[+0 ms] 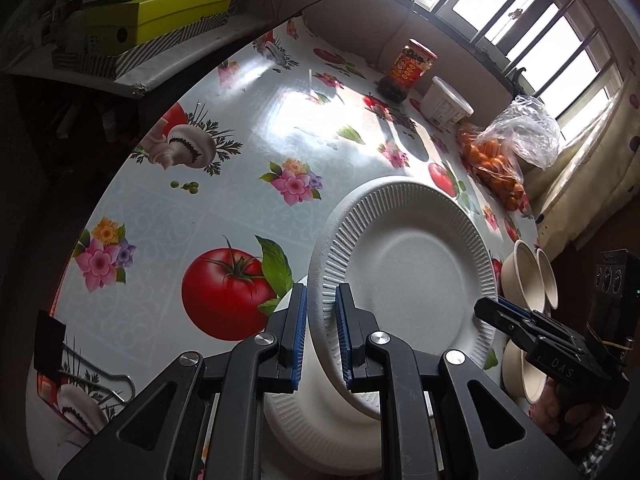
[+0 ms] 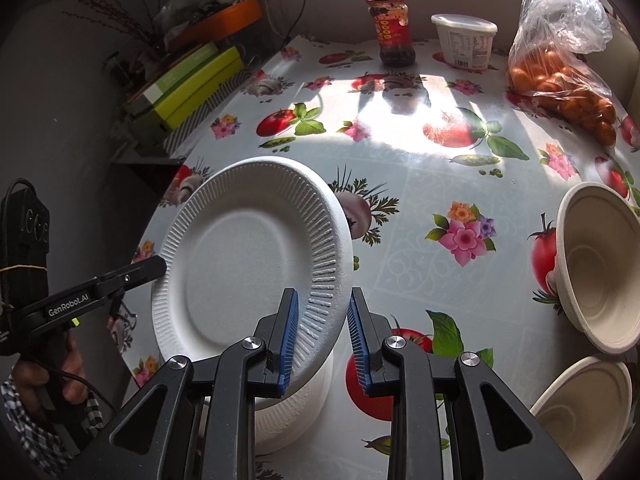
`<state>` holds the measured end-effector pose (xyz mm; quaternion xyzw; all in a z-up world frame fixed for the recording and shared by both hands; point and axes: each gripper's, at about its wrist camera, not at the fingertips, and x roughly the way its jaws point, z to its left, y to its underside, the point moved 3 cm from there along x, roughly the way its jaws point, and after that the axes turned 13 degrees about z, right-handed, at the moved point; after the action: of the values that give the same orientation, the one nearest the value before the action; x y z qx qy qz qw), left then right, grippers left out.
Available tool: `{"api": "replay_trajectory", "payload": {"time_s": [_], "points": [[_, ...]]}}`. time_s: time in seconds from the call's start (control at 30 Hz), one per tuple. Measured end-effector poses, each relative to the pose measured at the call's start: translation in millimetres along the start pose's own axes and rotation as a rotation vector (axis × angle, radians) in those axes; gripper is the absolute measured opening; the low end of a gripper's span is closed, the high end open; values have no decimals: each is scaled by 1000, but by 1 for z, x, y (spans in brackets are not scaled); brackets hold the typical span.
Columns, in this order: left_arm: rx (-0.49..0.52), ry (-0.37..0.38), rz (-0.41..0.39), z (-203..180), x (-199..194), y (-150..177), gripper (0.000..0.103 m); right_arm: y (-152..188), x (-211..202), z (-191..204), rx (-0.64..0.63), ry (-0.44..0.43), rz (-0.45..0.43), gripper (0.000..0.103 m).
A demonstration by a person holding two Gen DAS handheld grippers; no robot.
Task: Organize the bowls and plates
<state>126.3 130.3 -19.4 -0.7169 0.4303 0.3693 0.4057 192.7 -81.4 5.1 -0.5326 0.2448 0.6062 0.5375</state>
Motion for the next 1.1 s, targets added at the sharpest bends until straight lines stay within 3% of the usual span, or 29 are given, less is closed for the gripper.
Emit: {"api": "replay_trajectory", "payload": {"time_s": [1.1], "points": [[-8,-36,41,18,9,39,15,42,20,14,6,-4,40,25]]}}
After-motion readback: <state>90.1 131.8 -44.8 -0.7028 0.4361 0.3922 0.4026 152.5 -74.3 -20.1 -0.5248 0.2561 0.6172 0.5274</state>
